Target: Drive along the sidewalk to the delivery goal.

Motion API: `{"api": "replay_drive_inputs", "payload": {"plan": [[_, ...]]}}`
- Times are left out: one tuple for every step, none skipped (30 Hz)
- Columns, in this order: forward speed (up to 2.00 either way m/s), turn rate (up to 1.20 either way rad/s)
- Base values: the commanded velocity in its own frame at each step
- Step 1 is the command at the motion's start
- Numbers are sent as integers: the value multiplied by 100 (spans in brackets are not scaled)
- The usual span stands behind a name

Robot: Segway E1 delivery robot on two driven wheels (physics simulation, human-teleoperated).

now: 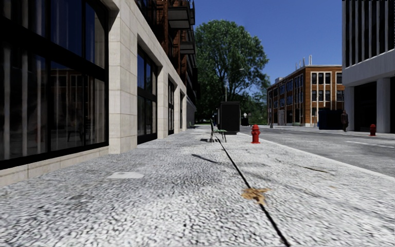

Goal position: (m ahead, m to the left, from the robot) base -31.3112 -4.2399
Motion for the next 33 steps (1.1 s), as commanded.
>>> {"api": "replay_drive_inputs", "payload": {"plan": [[16,65],[29,65],[43,65],[52,65],[56,65],[56,65],[58,65],[59,65],[62,65],[62,65],[69,65],[73,65],[75,65],[79,65],[79,65],[80,65],[80,65],[80,65],[80,65],[80,66],[80,66],[80,67],[80,67],[80,68],[80,68],[80,69],[80,69],[80,69],[80,69],[80,70],[80,71],[79,71],[79,71]]}}
